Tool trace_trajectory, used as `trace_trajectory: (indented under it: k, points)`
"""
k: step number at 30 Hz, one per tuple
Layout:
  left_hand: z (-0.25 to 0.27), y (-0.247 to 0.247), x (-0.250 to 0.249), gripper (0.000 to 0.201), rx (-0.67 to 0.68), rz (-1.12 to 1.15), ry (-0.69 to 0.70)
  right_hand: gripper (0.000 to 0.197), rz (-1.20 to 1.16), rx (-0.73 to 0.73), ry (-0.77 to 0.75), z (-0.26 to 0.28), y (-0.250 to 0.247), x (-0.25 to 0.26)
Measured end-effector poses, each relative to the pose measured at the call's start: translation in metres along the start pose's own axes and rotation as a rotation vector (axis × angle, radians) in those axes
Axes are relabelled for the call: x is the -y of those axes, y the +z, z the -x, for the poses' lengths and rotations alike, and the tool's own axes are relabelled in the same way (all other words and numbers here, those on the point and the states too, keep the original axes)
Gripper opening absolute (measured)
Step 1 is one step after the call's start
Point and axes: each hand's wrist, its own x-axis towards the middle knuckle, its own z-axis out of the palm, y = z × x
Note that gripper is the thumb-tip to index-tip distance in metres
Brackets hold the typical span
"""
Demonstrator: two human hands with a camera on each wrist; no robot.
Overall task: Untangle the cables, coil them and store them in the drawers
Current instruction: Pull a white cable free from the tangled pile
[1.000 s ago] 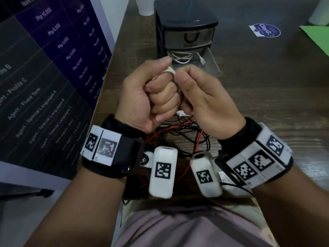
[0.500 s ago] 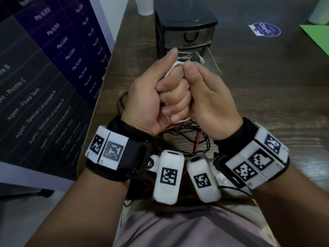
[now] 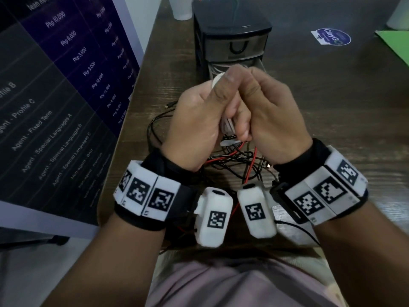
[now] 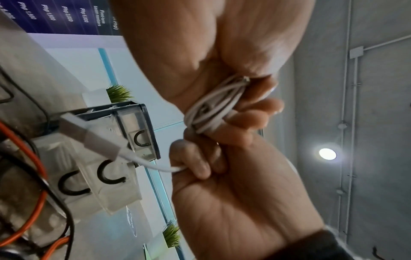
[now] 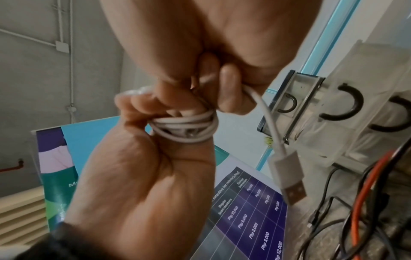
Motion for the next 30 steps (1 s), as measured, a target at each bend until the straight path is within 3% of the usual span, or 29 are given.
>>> trace_trajectory:
  k: [4, 10, 14, 17, 20, 27, 30]
  points:
    - [0.004, 0.000, 0.001, 0.053, -0.161, -0.091, 0.098, 0.028, 0.008, -0.017, -0.044, 0.001, 0.004, -0.003]
    - [0.002, -0.006, -0.003, 0.052, -0.375, -0.159, 0.055, 0.020, -0.004, -0.041, -0.028, 0.007, 0.013, -0.008]
    - [-0.003, -0.017, -0.002, 0.042, -0.290, -0.307, 0.028, 0.018, 0.167, -0.016, -0.072, 0.000, 0.000, -0.007]
    - [-0.002, -0.024, -0.007, 0.039, -0.172, -0.313, -0.185, 0.022, 0.506, 0.034, -0.084, -0.004, -0.016, -0.004]
    - [-0.003, -0.025, -0.010, 0.038, -0.119, -0.281, -0.397, 0.023, 0.701, 0.023, -0.107, -0.002, -0.022, -0.007]
    - [-0.011, -0.013, -0.001, 0.039, -0.291, -0.400, -0.345, 0.025, 0.709, 0.022, -0.119, -0.004, -0.024, -0.008]
    - [-0.013, -0.017, 0.002, 0.044, -0.399, -0.434, -0.300, 0.018, 0.675, 0.043, -0.057, -0.005, -0.029, -0.005]
